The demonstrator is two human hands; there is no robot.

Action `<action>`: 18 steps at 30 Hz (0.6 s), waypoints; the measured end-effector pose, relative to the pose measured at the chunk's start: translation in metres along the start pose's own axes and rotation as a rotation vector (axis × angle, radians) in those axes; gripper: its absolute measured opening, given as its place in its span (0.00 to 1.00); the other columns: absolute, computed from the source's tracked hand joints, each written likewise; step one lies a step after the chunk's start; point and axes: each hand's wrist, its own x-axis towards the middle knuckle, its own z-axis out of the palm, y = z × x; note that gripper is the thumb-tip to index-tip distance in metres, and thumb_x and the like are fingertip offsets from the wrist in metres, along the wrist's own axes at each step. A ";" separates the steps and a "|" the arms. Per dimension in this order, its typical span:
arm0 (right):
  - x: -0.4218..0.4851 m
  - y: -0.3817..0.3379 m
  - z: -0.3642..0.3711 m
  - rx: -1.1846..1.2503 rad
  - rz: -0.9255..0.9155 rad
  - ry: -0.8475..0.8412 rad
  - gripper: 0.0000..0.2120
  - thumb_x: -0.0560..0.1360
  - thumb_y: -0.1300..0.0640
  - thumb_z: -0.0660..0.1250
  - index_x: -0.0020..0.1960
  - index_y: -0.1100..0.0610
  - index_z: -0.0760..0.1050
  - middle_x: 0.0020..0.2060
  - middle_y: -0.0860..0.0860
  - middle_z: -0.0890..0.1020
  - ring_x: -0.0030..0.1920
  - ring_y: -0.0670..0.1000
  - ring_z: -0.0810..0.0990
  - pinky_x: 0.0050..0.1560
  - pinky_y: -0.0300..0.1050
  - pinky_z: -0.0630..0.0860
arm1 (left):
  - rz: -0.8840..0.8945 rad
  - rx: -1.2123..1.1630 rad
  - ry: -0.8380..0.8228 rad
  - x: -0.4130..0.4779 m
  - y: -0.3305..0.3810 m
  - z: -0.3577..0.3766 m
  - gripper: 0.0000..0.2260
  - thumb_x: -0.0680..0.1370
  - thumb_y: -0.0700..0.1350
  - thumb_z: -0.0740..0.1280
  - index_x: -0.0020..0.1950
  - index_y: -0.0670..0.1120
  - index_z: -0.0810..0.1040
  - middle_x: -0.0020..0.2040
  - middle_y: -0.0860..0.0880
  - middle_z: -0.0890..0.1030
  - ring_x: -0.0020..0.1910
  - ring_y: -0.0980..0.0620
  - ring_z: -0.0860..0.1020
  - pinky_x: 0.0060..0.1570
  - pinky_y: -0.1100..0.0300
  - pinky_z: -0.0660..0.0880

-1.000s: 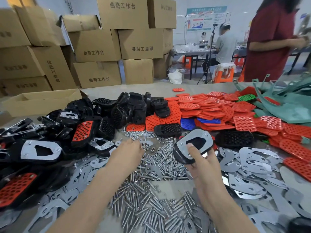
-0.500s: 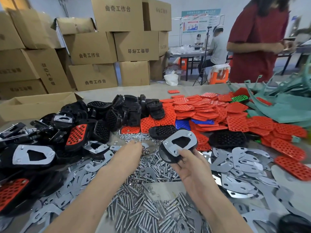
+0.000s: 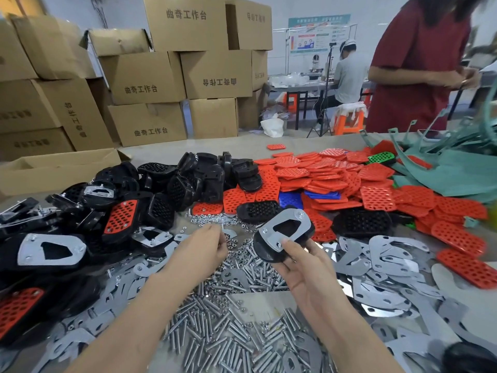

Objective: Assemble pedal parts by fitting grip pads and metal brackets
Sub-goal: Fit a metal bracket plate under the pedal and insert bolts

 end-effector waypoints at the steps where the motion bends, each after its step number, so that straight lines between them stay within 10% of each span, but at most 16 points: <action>1: 0.000 0.000 0.000 -0.009 -0.001 -0.001 0.16 0.80 0.69 0.67 0.67 0.63 0.74 0.54 0.59 0.88 0.54 0.57 0.88 0.51 0.47 0.85 | -0.017 -0.048 0.042 -0.004 0.000 0.001 0.06 0.82 0.45 0.63 0.46 0.51 0.69 0.47 0.54 0.74 0.39 0.58 0.73 0.37 0.62 0.71; 5: 0.001 0.002 0.001 -0.035 0.001 -0.006 0.16 0.80 0.69 0.67 0.68 0.64 0.74 0.54 0.59 0.87 0.54 0.57 0.88 0.52 0.47 0.85 | -0.075 -0.533 0.237 -0.025 0.009 0.003 0.09 0.80 0.43 0.68 0.42 0.51 0.71 0.39 0.53 0.80 0.31 0.58 0.73 0.30 0.65 0.71; 8: 0.000 0.002 0.001 -0.051 -0.004 0.002 0.17 0.80 0.69 0.67 0.69 0.64 0.72 0.55 0.59 0.87 0.55 0.57 0.87 0.52 0.46 0.85 | 0.014 -0.803 0.286 -0.043 0.030 0.003 0.07 0.80 0.44 0.69 0.46 0.56 0.76 0.45 0.60 0.82 0.42 0.62 0.80 0.42 0.69 0.75; 18: -0.001 0.005 0.001 0.003 0.029 -0.034 0.12 0.79 0.72 0.65 0.58 0.61 0.70 0.42 0.61 0.86 0.46 0.58 0.88 0.45 0.47 0.85 | 0.204 -0.760 0.328 -0.058 0.058 0.016 0.06 0.76 0.47 0.73 0.49 0.58 0.83 0.49 0.62 0.79 0.50 0.63 0.79 0.47 0.73 0.72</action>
